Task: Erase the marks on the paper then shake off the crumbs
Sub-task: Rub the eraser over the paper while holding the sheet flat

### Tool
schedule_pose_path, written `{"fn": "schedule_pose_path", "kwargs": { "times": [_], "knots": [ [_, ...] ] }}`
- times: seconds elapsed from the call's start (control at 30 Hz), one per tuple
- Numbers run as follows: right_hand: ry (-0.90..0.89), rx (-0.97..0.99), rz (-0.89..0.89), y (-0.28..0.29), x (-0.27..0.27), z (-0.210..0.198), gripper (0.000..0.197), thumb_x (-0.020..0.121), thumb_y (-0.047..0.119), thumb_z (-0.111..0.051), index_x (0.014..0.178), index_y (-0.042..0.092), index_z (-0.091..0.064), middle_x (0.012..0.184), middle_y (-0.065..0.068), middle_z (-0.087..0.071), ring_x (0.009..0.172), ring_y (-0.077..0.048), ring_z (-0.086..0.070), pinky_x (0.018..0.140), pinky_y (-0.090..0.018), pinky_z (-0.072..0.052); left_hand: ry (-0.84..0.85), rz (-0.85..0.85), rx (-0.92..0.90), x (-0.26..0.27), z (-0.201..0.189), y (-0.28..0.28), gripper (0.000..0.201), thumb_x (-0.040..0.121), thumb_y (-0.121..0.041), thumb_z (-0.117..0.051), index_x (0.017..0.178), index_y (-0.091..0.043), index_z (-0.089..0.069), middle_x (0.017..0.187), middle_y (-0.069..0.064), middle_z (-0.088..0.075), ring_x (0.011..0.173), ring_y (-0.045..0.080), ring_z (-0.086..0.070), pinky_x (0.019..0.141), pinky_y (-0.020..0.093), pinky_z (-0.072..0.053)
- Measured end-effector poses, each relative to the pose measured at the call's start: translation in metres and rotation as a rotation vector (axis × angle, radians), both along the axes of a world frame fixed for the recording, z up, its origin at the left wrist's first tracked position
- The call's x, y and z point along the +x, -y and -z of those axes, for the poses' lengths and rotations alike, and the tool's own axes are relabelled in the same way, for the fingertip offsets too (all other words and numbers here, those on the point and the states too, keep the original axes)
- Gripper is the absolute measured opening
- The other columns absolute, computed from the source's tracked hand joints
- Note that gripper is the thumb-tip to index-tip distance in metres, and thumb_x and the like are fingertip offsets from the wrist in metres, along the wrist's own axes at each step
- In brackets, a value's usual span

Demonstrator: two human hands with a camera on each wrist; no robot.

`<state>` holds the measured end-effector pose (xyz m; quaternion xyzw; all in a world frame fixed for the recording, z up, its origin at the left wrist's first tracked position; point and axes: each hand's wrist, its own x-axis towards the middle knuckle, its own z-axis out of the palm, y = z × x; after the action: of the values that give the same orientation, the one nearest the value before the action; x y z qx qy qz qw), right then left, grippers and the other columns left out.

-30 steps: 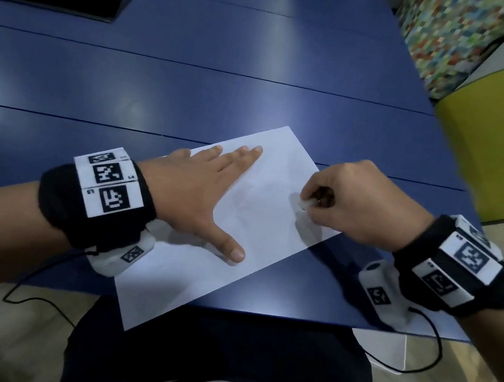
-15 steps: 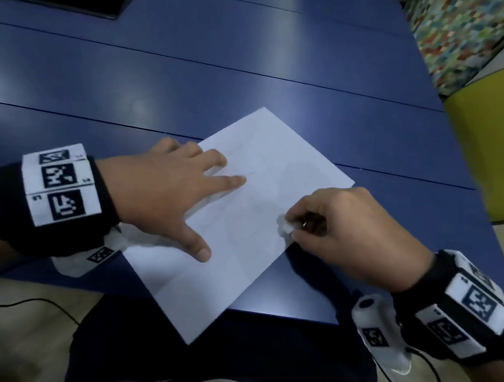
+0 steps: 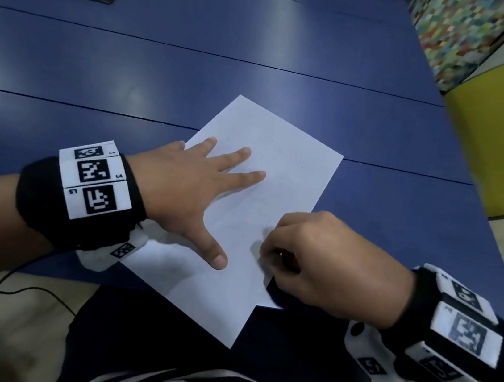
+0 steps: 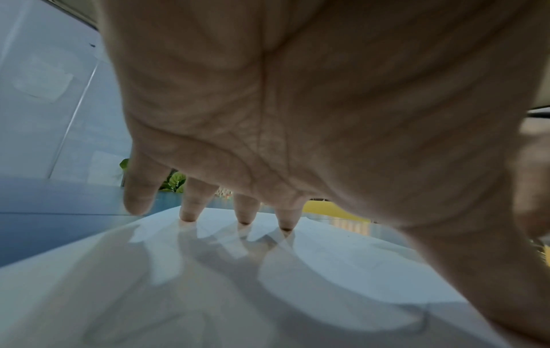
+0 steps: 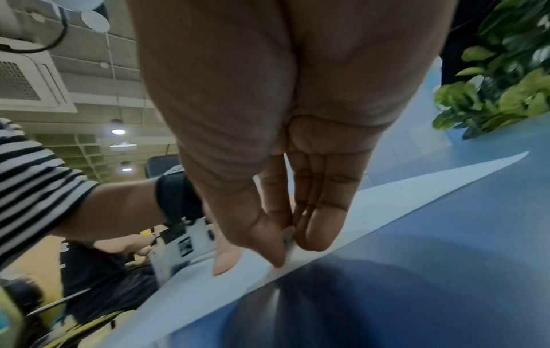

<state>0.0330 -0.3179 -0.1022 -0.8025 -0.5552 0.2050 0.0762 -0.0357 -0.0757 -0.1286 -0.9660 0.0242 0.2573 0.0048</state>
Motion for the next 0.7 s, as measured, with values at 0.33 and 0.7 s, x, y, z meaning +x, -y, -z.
{"fn": "schedule_pose_path", "kwargs": {
  "times": [0.33, 0.7],
  "knots": [
    [0.04, -0.015, 0.031, -0.006, 0.001, 0.0, 0.016, 0.091, 0.029, -0.06, 0.093, 0.025, -0.075, 0.088, 0.005, -0.069, 0.075, -0.016, -0.063, 0.073, -0.035, -0.056, -0.008, 0.029, -0.026, 0.003, 0.0, -0.001, 0.148, 0.046, -0.109, -0.052, 0.156, -0.05, 0.028, 0.166, -0.02, 0.034, 0.16, 0.025, 0.021, 0.129, 0.059, -0.001],
    [0.052, -0.026, 0.011, -0.013, 0.003, 0.002, 0.016, 0.092, 0.03, -0.059, 0.094, 0.025, -0.074, 0.091, 0.004, -0.069, 0.079, -0.018, -0.064, 0.076, -0.037, -0.057, -0.006, 0.021, -0.018, 0.003, 0.003, -0.003, 0.159, 0.043, -0.111, -0.05, 0.159, -0.036, 0.03, 0.167, -0.015, 0.035, 0.16, 0.022, 0.019, 0.13, 0.053, -0.01]
  ]
}}
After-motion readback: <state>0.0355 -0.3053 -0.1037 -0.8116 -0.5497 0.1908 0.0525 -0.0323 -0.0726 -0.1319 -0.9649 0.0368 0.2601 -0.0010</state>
